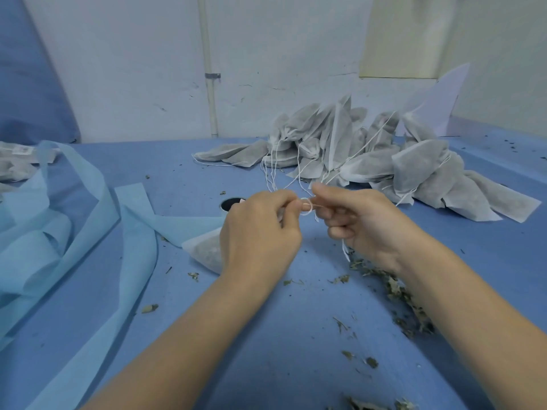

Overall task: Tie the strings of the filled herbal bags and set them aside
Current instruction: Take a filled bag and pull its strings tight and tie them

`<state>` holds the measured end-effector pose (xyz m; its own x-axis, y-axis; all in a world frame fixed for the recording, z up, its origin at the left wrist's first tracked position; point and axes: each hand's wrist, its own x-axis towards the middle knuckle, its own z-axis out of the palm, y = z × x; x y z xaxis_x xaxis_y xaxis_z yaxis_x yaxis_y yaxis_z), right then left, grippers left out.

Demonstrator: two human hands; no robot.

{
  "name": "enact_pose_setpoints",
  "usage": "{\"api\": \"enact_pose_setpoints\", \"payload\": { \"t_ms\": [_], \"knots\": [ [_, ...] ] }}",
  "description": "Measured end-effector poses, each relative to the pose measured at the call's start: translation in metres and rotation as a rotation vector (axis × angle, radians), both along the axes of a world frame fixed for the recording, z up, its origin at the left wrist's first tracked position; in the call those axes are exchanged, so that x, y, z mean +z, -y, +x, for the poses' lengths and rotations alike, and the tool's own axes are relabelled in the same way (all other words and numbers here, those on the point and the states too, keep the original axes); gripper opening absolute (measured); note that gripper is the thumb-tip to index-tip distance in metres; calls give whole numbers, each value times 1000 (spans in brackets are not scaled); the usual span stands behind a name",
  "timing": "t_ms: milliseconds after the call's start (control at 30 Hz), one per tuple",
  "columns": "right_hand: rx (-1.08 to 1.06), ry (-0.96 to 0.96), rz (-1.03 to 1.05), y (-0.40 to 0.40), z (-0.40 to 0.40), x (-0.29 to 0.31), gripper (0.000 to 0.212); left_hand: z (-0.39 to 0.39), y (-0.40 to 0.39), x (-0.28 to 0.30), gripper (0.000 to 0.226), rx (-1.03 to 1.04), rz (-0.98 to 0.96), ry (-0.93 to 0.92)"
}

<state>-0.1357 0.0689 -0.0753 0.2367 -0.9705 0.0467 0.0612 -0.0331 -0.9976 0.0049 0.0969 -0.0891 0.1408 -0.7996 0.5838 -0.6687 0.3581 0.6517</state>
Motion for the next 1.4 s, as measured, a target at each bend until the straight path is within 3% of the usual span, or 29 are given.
{"api": "enact_pose_setpoints", "payload": {
  "t_ms": [133, 233, 333, 533, 633, 800, 867, 1000, 1167, 1267, 1400],
  "knots": [
    [-90, -185, -137, -3, 4, -4, 12, -1, 1, -3, 17, 62, -20, -15],
    [-129, -171, -145, -4, 6, -5, 14, -2, 2, -2, 16, 61, 57, -114],
    [-97, -46, -38, -5, 9, -2, 11, -2, 2, 2, 16, 39, 131, -161],
    [135, 383, 292, -8, 14, 2, 11, -1, 6, 9, 17, -60, 198, -329],
    [141, 436, 322, -8, 17, 1, 7, -2, 3, 9, 8, -63, 87, -313],
    [86, 455, 321, -8, 17, 3, 10, -5, -5, 6, 12, 38, -177, -82],
    [67, 451, 308, -9, 16, 3, 7, -5, -6, 7, 18, 45, -196, -73],
    [8, 394, 247, -9, 16, 3, 5, -1, -2, 7, 7, 68, -269, 22],
    [-158, 28, -72, -11, 16, -1, 25, 1, 0, -2, 18, 117, -440, 222],
    [-161, -57, -126, -12, 12, 1, 16, 2, 0, 0, 12, 114, -334, 130],
    [-157, -8, -174, -10, 9, -2, 15, -1, 1, 5, 9, 69, -71, -78]
  ]
}}
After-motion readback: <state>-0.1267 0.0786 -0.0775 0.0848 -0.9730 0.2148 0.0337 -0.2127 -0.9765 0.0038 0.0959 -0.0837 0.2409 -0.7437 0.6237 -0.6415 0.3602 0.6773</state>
